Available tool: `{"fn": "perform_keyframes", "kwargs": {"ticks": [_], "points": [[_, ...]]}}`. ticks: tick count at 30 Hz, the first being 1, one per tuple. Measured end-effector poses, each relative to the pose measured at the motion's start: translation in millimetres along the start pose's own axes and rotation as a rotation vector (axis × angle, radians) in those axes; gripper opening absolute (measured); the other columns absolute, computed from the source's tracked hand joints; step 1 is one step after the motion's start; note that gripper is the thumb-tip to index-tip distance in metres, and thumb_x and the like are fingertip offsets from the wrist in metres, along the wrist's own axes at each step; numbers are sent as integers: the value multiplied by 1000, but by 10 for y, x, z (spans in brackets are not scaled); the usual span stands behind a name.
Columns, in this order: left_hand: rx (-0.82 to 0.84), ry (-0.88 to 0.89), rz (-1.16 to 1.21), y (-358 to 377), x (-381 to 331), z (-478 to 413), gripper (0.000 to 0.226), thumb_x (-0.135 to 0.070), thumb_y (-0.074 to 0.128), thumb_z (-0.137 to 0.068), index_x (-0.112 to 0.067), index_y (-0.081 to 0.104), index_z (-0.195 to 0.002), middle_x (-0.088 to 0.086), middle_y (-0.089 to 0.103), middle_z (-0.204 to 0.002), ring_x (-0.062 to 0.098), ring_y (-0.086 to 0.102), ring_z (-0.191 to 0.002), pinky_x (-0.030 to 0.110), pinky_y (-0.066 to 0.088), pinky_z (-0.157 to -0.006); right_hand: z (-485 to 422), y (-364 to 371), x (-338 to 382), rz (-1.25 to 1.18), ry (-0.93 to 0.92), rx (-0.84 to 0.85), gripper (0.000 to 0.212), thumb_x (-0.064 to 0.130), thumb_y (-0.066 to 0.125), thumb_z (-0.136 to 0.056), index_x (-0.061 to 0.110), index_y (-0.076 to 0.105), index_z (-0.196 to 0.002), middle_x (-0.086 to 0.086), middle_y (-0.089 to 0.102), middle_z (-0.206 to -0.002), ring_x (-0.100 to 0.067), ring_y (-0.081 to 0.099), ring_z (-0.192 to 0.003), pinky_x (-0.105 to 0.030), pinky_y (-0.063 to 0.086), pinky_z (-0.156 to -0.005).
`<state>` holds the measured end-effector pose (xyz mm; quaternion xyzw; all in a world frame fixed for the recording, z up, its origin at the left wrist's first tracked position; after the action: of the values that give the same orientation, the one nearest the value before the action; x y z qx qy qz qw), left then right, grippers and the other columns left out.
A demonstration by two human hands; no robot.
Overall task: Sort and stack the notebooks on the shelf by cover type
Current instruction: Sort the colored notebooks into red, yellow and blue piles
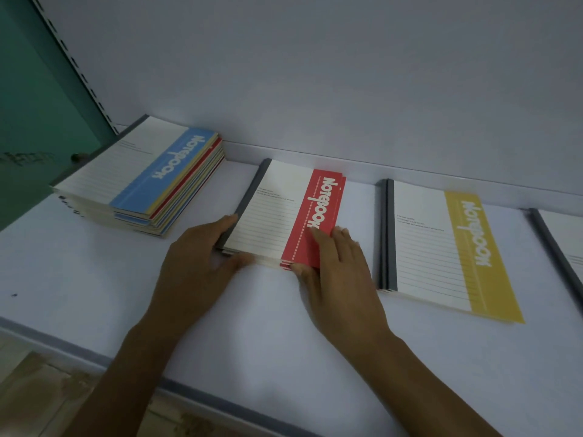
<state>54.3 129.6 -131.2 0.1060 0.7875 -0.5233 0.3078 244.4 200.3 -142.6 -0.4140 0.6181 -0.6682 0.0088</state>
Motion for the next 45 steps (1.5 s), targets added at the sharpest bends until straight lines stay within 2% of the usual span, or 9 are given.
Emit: {"fn": "perform_keyframes", "kwargs": {"ticks": [2, 6, 15, 22, 26, 33, 38, 42, 45], "points": [[44, -15, 50, -31, -13, 13, 73, -44, 71, -68, -21, 49, -134, -6, 56, -126, 13, 53, -115, 25, 40, -101, 8, -22, 16, -36, 1, -21, 70, 60, 24, -87, 25, 22, -148, 2, 26, -155, -21, 21, -144, -42, 20, -119], [-19, -22, 101, -12, -51, -7, 76, -40, 74, -65, -21, 47, -133, -16, 52, -113, -2, 52, -96, -7, 33, -77, -33, -36, -6, -116, 54, -46, 74, 70, 43, -82, 29, 30, -142, 8, 39, -145, -15, 38, -133, -44, 38, -109], [-95, 30, -149, 13, 11, -31, 55, -44, 74, -75, -15, 61, -121, 4, 69, -108, 22, 61, -96, 36, 47, -88, -63, -67, -17, -142, 20, -55, 71, 60, 40, -85, 20, 32, -143, 1, 40, -147, -20, 37, -136, -44, 36, -110], [38, -10, -98, 23, 9, 3, 63, -42, 68, -82, -17, 48, -136, 6, 49, -141, 22, 46, -126, 43, 37, -107, -46, -85, 43, 54, 59, -15, 77, 65, 50, -83, 26, 27, -146, -1, 29, -150, -22, 26, -140, -46, 32, -112], [-1, 66, 36, -61, -11, 73, 54, -37, 65, -86, -20, 49, -135, -3, 34, -151, 15, 33, -135, 30, 35, -107, -26, -97, 233, 96, 84, -75, 87, 77, 37, -77, 25, 29, -146, -1, 26, -154, -24, 21, -142, -47, 25, -116], [-185, 480, -40, -801, 313, 2, 31, -30, 62, -85, -14, 69, -110, 2, 66, -118, 20, 59, -113, 38, 49, -96, -92, 287, 1128, -83, -139, -446, 31, 32, 59, -88, 12, 69, -110, -8, 61, -127, -28, 55, -118, -45, 40, -103], [-116, 265, -380, -1234, 903, -249, 48, -40, 59, -89, -10, 59, -126, 11, 51, -139, 32, 41, -133, 55, 28, -110, -178, 657, 1529, -244, -124, -463, 16, 20, 62, -89, 13, 71, -99, -3, 65, -117, -17, 57, -109, -30, 42, -97], [-265, 441, -431, -1334, 1232, -162, 35, -10, 77, -75, -12, 71, -109, 5, 70, -111, 29, 65, -102, 44, 39, -94, -276, 745, 1721, -457, 53, -489, 11, 19, 60, -91, 30, 62, -93, 10, 65, -100, -1, 59, -93, -9, 44, -78], [-357, 554, -377, -1381, 1213, -41, 25, -11, 74, -77, -15, 74, -102, 0, 73, -103, 25, 67, -87, 37, 41, -79, -381, 763, 1854, -690, 214, -393, 24, 44, 57, -87, 21, 62, -93, 8, 67, -87, -9, 65, -73, -15, 51, -60]]}}
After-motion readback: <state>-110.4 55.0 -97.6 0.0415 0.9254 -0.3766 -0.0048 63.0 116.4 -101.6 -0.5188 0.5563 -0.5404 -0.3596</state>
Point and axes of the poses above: each hand's wrist, its own z-axis away from the middle knuckle, its own y-axis out of the palm, x = y × z, the point moved 1 cm from there along -z, towards the middle knuckle
